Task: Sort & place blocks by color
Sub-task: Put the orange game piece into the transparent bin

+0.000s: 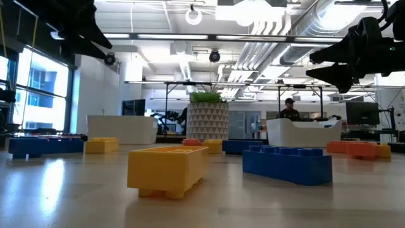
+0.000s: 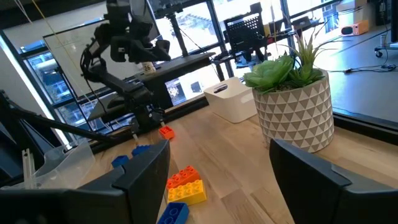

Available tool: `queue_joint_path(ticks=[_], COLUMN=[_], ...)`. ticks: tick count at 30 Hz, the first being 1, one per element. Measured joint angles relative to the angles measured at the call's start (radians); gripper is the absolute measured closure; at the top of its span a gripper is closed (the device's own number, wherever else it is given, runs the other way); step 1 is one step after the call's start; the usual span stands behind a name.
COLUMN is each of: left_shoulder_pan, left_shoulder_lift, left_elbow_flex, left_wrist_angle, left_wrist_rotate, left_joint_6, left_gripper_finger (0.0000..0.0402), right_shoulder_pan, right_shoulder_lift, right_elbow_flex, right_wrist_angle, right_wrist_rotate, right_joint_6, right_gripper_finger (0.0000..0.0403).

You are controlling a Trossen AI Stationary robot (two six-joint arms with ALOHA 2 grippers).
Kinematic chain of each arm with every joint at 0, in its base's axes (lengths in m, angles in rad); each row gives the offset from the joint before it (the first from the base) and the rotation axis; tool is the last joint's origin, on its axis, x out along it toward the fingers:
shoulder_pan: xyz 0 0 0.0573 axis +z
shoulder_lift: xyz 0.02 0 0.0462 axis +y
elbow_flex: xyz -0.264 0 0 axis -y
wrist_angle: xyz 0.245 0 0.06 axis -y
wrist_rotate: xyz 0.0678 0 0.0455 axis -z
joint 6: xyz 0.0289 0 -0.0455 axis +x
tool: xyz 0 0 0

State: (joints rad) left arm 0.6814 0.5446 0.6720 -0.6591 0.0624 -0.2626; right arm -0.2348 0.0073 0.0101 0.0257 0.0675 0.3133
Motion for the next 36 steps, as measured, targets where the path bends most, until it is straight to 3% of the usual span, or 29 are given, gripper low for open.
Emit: queue_joint_path(ticks=[7, 13, 22, 28, 36], left_shoulder_pan=[-0.098, -0.199, -0.357, -0.42, -0.411], left_shoulder_lift=[0.169, 0.314, 0.465, 0.521, 0.552], left_elbow_flex=[0.083, 0.123, 0.138, 0.138, 0.138], left_wrist_angle=[-0.031, -0.052, -0.086, -0.134, -0.329], left_wrist_rotate=[0.019, 0.015, -0.059, -0.104, -0.101], left_joint_6=[-0.129, -0.326, -0.571, -0.514, -0.375], left_gripper_finger=[0.0183, 0.0183, 0.0183, 0.0183, 0.0183], right_shoulder_pan=[0.0, 0.0, 0.0, 0.0, 0.0], right_shoulder_lift=[0.0, 0.0, 0.0, 0.0, 0.0], right_elbow_flex=[0.0, 0.0, 0.0, 0.0, 0.0], right_wrist_angle=[0.0, 0.0, 0.0, 0.0, 0.0], right_wrist_rotate=[0.0, 0.0, 0.0, 0.0, 0.0], right_joint_6=[0.0, 0.0, 0.0, 0.0, 0.0], right_gripper_finger=[0.0139, 0.0139, 0.0139, 0.0139, 0.0139])
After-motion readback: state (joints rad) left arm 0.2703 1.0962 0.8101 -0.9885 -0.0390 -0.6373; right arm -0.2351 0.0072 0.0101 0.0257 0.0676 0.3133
